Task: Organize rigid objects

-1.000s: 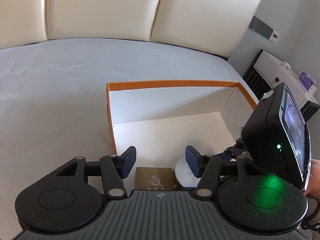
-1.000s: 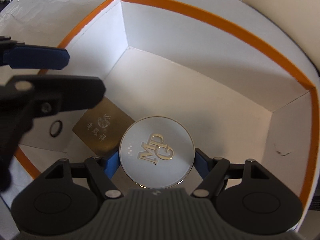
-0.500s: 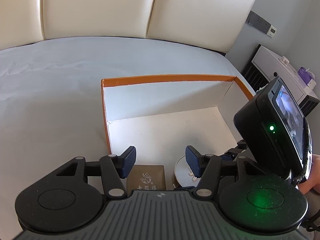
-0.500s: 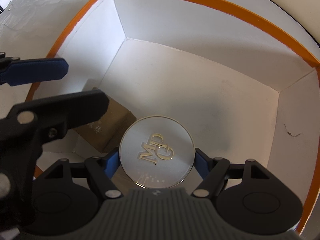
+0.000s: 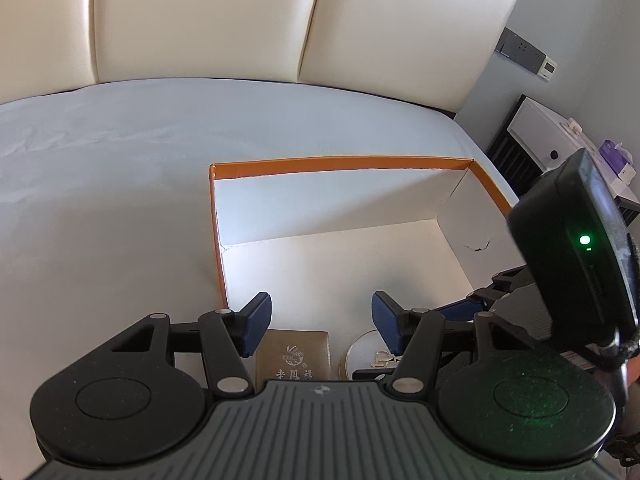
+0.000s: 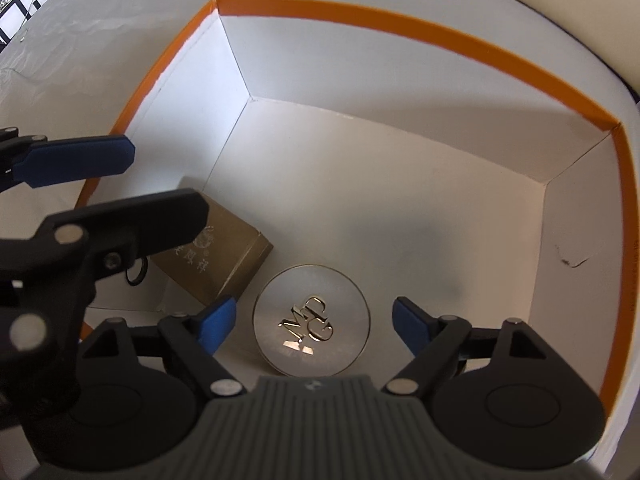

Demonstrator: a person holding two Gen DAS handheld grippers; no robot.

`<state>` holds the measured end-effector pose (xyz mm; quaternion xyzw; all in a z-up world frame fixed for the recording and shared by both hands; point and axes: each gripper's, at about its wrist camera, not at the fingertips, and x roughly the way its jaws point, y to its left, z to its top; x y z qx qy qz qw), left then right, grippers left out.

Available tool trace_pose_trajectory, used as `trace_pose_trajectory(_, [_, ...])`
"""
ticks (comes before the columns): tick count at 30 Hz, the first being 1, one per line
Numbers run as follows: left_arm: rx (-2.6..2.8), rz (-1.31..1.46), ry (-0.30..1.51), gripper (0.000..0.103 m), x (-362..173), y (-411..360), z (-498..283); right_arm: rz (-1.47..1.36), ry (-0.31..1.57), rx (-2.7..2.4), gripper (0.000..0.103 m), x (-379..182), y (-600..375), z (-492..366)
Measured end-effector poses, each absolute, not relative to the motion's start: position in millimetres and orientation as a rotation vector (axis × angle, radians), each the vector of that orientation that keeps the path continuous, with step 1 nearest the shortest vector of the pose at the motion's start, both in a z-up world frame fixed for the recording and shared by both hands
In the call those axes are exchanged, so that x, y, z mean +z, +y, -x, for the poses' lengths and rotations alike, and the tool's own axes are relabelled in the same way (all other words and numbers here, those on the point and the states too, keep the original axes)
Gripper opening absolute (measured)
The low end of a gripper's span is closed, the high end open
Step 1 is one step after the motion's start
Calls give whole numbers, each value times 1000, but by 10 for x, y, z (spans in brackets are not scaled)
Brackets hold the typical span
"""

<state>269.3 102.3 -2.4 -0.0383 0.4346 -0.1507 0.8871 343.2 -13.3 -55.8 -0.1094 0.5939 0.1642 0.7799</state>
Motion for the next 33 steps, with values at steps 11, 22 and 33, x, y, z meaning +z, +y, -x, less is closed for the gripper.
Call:
trace_pose_trajectory(11, [-348, 98, 815, 68, 301, 977, -2196, 194, 907, 365, 78, 111, -471, -2631])
trace_pose_trajectory(22, [-197, 192, 939, 68, -113, 1104, -1727, 67, 796, 322, 54, -25, -741, -1790])
trace_pose_trajectory(33, [-4, 286, 1026, 81, -646, 1330, -1755, 95, 859, 396, 43, -752, -371, -1649])
